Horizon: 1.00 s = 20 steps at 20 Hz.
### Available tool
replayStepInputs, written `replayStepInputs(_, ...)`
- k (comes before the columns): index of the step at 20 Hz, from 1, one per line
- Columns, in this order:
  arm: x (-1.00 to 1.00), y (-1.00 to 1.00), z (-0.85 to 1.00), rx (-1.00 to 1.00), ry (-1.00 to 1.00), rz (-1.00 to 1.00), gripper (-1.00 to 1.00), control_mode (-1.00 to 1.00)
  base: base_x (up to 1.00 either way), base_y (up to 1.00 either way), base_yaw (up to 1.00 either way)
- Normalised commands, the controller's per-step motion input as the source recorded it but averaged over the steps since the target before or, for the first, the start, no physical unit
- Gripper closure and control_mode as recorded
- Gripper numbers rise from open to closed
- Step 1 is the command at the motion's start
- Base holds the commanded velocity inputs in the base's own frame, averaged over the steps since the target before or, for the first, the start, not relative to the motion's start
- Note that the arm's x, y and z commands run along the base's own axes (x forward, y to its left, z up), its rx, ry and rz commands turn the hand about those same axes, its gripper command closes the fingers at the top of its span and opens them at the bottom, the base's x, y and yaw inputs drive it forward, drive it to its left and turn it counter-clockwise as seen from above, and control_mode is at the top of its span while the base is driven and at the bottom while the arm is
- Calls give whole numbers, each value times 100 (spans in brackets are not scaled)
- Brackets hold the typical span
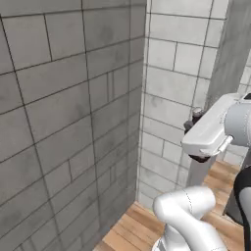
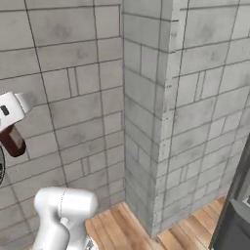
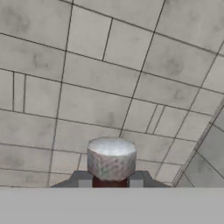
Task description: Place the condiment bottle and ketchup from the counter to the top shelf of the fridge. If the existing items in the fridge are on the top shelf, move them to other shelves.
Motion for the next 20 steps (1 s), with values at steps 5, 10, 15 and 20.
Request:
replayStepInputs(5,0,0,0,0,0,0,100,100,0,0,-100)
replayStepInputs(10,0,0,0,0,0,0,100,100,1,1,-96)
replayStepInputs(15,0,0,0,0,0,0,100,100,45,-11,-71)
replayStepInputs(20,0,0,0,0,0,0,100,100,87,-30,-43)
